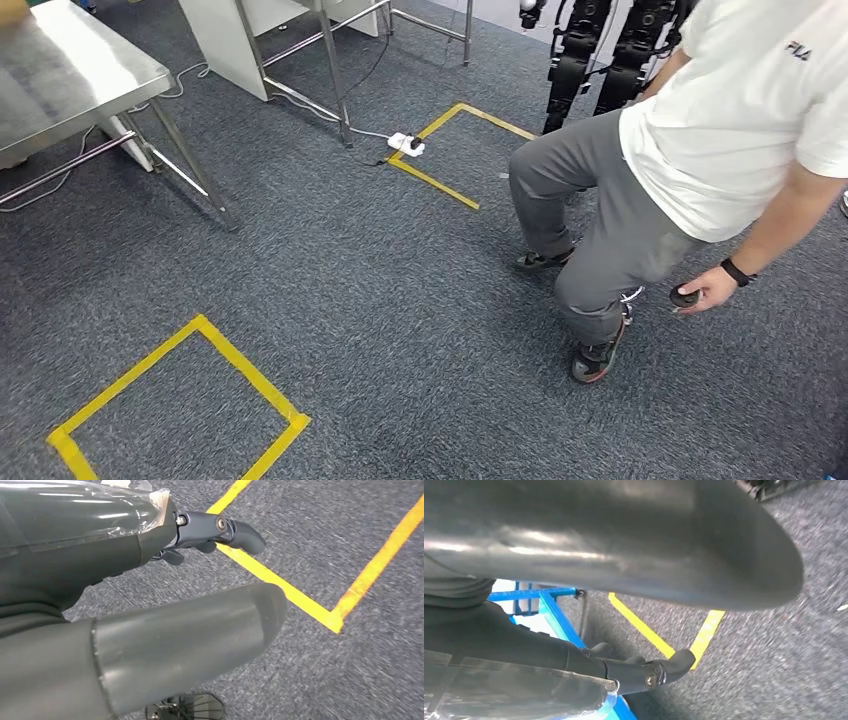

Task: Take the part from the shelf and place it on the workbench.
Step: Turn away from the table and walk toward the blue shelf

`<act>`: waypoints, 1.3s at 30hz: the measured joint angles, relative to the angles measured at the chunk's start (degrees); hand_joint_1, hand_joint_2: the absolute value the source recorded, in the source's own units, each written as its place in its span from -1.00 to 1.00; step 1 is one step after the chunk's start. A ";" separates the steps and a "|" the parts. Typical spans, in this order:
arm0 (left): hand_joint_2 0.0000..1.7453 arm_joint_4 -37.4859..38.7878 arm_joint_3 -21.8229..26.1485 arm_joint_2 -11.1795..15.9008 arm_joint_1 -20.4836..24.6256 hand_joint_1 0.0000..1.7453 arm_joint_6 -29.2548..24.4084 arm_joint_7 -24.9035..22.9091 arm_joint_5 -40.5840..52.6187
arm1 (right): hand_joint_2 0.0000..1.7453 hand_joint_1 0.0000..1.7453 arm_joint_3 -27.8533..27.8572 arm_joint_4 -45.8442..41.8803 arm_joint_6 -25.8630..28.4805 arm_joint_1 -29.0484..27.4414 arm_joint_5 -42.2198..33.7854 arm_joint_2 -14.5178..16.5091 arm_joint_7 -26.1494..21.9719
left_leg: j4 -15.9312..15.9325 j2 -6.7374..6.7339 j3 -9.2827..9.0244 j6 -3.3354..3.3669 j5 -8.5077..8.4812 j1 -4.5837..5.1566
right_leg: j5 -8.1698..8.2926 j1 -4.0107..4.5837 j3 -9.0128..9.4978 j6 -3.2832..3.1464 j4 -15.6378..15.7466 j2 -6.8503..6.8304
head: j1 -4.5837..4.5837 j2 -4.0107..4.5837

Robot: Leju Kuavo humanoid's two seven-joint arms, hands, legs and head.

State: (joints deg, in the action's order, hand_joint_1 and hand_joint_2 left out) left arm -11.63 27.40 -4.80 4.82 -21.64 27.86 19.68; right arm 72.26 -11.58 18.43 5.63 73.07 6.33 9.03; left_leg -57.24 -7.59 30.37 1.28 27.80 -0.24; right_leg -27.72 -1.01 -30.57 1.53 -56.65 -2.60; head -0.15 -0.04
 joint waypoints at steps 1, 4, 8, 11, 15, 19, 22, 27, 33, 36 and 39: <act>-1.00 0.00 0.00 0.01 0.04 -1.00 -0.01 0.03 0.01 | -1.00 -1.00 0.00 0.00 0.00 -0.05 0.00 0.01 0.00 | -0.80 0.97 0.29 -0.30 0.83 -0.23 | 0.24 -0.29 0.01 -0.43 0.08 0.60 | -0.03 0.00; -1.00 0.02 -0.02 0.03 -0.20 -1.00 -0.02 0.05 0.02 | -1.00 -1.00 0.00 0.00 0.00 0.00 -0.02 -0.02 0.02 | -8.65 5.94 3.53 -0.99 6.37 -0.80 | 1.03 -0.70 -0.34 -1.58 0.16 2.37 | -0.38 0.00; -1.00 0.04 0.00 0.03 -0.64 -1.00 -0.03 0.06 -0.02 | -1.00 -1.00 0.00 0.00 -0.08 -0.21 -0.05 -0.01 0.00 | -13.74 7.66 5.40 -1.13 6.97 -1.12 | 1.59 -0.49 -0.84 -1.69 0.03 5.77 | -0.45 0.00; -1.00 0.05 0.01 0.06 -0.68 -1.00 -0.04 0.13 -0.02 | -1.00 -1.00 0.00 0.00 -0.33 -0.09 -0.07 0.01 -0.15 | -3.19 11.00 0.35 -1.00 1.99 -1.63 | 1.81 -0.38 -1.19 -1.10 -0.39 8.17 | -0.45 0.00; -1.00 0.07 0.01 -0.06 -0.67 -1.00 0.09 0.16 0.08 | -1.00 -1.00 0.00 0.00 -0.44 -0.35 -0.10 -0.03 -0.08 | -0.59 10.93 -0.49 0.23 1.16 -1.01 | 2.53 -0.30 -2.75 0.76 -0.46 10.25 | -0.34 0.00; -1.00 0.07 -0.01 -0.60 -1.09 -1.00 -0.75 0.19 1.35 | -1.00 -1.00 0.06 0.00 -0.01 -0.57 -1.06 -0.11 1.19 | 0.38 7.60 -0.22 2.22 0.09 -0.52 | -2.24 -0.08 -7.59 0.24 -9.45 4.46 | 0.08 0.00; -1.00 0.08 -0.19 -1.32 -1.28 -1.00 -1.11 0.27 2.59 | -1.00 -1.00 0.39 0.00 0.58 -0.57 -2.38 0.00 1.50 | 0.33 4.79 0.32 2.42 -0.08 -0.04 | -5.27 -0.12 -10.49 0.47 -17.19 3.30 | 0.19 0.00; -1.00 0.07 -0.92 -2.45 -0.53 -1.00 -0.86 -0.39 4.62 | -1.00 -1.00 1.45 -0.03 1.59 -0.27 -4.23 0.14 1.55 | 0.12 1.31 0.05 1.76 0.03 0.49 | -0.87 0.45 0.12 1.04 -0.99 -1.74 | 0.26 0.00; -1.00 0.02 -2.82 -3.25 0.58 -1.00 -0.17 -2.68 7.15 | -1.00 -1.00 3.35 -0.08 3.37 -0.44 -6.24 0.86 1.72 | -4.28 4.19 1.36 -0.23 3.66 -0.08 | 0.79 -0.37 0.53 -1.31 0.56 0.96 | -0.21 0.00; -1.00 0.04 -3.34 -3.42 0.43 -1.00 0.08 -3.29 7.39 | -1.00 -1.00 3.84 -0.13 3.69 -0.43 -6.43 1.11 1.71 | -15.19 7.39 6.13 -0.55 9.24 -0.43 | 1.30 -0.07 -0.08 -1.94 0.49 3.35 | -0.36 0.00; -1.00 0.04 -3.50 -3.61 0.39 -1.00 0.39 -3.50 7.38 | -1.00 -1.00 4.14 -0.15 3.69 -0.71 -6.39 1.19 1.70 | -13.25 7.93 5.24 -0.62 6.12 -0.92 | 1.52 -0.02 -0.18 -1.82 0.28 5.99 | -0.38 0.00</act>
State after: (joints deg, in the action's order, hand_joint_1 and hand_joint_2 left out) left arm -11.58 23.91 -8.41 5.21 -21.25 24.35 27.06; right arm 76.40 -11.74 22.12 4.92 66.68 7.52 10.73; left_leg -70.49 0.34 35.61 0.66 33.92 -1.15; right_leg -26.20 -1.02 -30.75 -0.30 -56.38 3.39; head -0.54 -0.04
